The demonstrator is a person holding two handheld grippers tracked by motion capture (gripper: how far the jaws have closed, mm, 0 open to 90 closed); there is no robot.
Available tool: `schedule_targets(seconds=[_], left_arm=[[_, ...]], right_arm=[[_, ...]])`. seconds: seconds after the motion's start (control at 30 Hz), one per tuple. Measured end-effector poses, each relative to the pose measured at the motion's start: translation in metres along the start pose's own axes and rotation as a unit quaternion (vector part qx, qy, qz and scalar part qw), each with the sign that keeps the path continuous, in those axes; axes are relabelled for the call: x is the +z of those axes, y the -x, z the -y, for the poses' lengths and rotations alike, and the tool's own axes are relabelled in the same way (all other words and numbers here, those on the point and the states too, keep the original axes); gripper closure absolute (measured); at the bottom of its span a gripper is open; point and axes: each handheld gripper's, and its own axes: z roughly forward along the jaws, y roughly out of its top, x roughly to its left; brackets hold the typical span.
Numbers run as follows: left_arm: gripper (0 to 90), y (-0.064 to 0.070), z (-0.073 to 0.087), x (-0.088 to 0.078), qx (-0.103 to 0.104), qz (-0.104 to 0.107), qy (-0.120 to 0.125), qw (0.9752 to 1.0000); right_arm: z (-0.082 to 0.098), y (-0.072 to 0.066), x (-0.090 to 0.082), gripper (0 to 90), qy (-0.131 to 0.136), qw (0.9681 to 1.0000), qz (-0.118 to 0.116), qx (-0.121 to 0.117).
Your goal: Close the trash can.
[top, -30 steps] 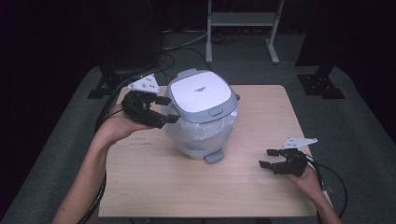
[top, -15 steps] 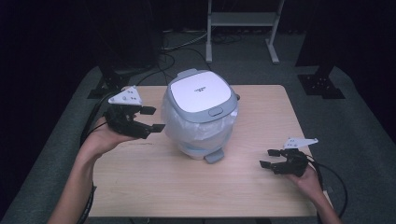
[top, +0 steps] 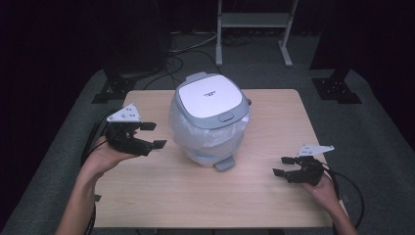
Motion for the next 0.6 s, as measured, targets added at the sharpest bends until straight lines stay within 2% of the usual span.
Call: schedule_targets(seconds=[0.4, 0.6], left_arm=[[21.1, -0.002, 0.024, 0.011, -0.006, -0.015, 0.002, 0.9999], [19.6, 0.0, 0.042, 0.022, -0.02, -0.01, 0.001, 0.9998]], right_arm=[[0.001, 0.0, -0.002, 30.6, 0.0, 1.0, 0.003, 0.0], [0.002, 0.0, -0.003, 30.6, 0.002, 1.0, 0.004, 0.001]])
